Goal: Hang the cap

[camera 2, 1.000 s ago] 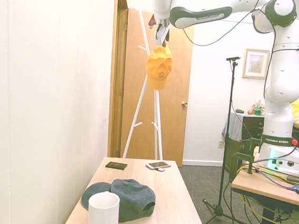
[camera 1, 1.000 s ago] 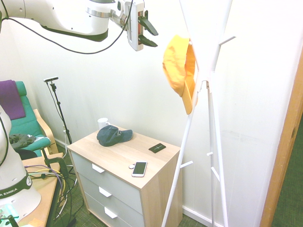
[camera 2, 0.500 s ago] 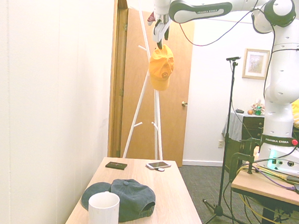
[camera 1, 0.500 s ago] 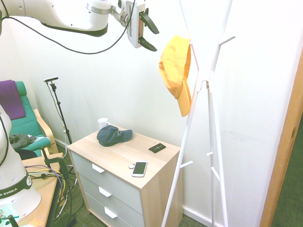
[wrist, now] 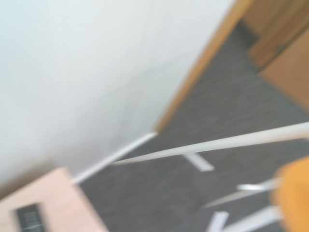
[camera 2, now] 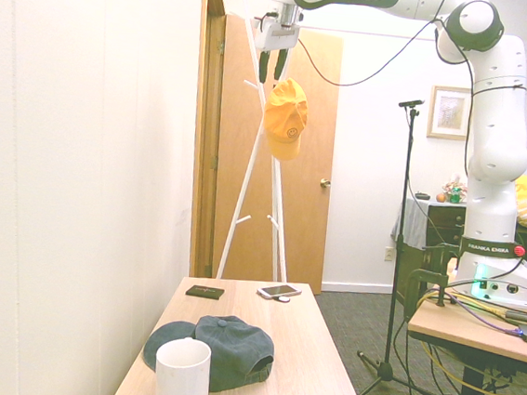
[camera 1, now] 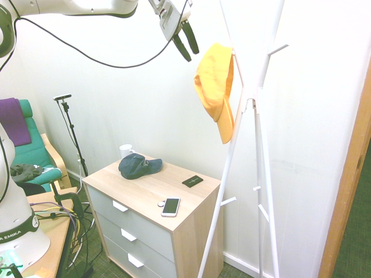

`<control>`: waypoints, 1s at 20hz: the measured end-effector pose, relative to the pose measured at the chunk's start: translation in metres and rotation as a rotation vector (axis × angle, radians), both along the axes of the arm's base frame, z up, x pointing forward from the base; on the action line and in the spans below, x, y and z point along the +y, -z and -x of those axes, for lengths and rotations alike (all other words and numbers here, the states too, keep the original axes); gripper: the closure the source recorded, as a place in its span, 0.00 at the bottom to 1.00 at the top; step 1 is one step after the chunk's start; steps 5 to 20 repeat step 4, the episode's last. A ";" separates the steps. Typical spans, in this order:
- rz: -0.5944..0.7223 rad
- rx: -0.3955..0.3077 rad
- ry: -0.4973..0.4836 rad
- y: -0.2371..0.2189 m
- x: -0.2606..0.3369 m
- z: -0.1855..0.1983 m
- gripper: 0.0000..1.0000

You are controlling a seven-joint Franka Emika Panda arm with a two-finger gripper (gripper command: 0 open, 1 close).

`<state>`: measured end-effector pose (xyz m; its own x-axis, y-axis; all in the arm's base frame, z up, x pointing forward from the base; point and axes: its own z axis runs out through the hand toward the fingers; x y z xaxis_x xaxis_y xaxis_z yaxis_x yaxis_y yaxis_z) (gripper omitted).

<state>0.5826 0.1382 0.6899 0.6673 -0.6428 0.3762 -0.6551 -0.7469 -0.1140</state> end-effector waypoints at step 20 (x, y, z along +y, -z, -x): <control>-0.212 0.072 -0.059 0.028 0.012 -0.012 0.00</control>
